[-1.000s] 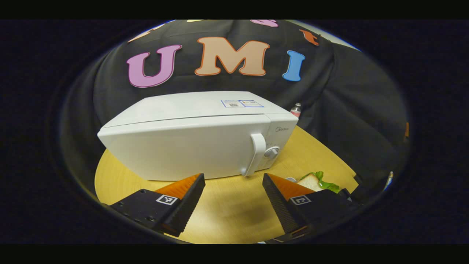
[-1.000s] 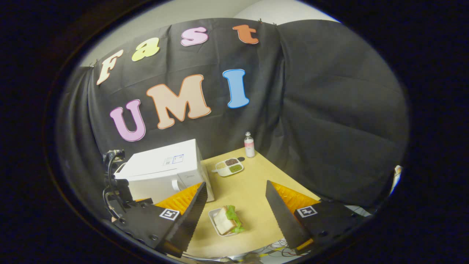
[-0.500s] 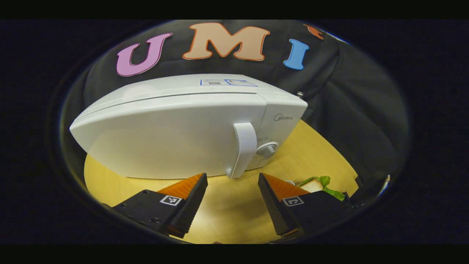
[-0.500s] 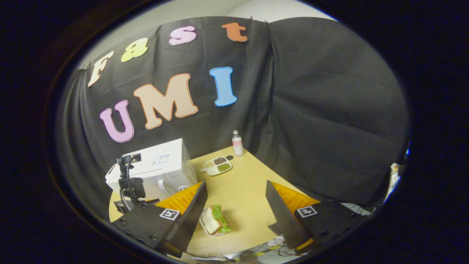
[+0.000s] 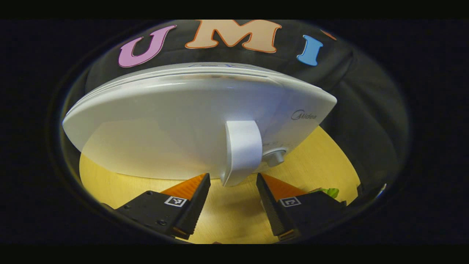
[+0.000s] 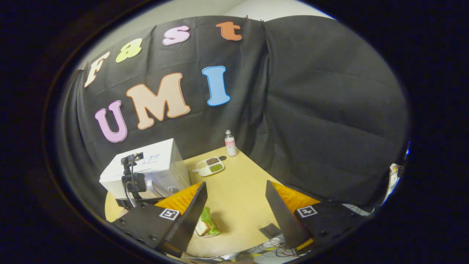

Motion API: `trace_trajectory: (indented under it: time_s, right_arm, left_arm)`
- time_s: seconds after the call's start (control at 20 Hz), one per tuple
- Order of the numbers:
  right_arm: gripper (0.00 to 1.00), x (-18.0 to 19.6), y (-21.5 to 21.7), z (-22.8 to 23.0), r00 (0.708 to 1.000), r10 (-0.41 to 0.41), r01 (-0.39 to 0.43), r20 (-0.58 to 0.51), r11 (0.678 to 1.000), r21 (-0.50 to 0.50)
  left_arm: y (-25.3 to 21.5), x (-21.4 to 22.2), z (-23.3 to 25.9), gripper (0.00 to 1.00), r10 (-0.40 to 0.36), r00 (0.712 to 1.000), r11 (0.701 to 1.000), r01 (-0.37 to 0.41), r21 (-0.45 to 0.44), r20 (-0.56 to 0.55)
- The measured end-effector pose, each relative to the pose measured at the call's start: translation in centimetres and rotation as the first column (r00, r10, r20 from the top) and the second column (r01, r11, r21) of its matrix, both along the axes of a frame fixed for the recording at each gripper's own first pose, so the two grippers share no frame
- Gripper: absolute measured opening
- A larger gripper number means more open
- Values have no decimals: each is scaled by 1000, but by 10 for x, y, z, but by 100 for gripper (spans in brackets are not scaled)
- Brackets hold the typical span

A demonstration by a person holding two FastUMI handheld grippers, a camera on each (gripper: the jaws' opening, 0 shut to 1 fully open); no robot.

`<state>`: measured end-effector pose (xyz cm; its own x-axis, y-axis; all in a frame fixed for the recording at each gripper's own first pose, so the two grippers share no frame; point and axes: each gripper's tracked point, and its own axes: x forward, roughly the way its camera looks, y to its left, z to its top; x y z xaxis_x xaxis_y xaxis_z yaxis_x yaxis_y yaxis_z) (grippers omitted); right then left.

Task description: Open the microwave oven with the left hand, put the food in, and close the microwave oven.

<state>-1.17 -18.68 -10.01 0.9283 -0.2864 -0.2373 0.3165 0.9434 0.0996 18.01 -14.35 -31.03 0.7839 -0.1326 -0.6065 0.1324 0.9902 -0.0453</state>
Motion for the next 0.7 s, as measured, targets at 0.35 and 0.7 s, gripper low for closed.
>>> trace_trajectory:
  time_s: [0.35, 0.7]
  right_arm:
    - [99, 3, -16, -5, 1000, 25, -25, -15, 1000, -14]
    - [92, -2, -39, -7, 1000, 12, -12, -4, 1000, -12]
  left_arm:
    - [3, 10, -10, 47, 34, 999, 999, -33, 23, -30]
    - [2, 9, -13, 19, 29, 999, 998, -28, 53, -30]
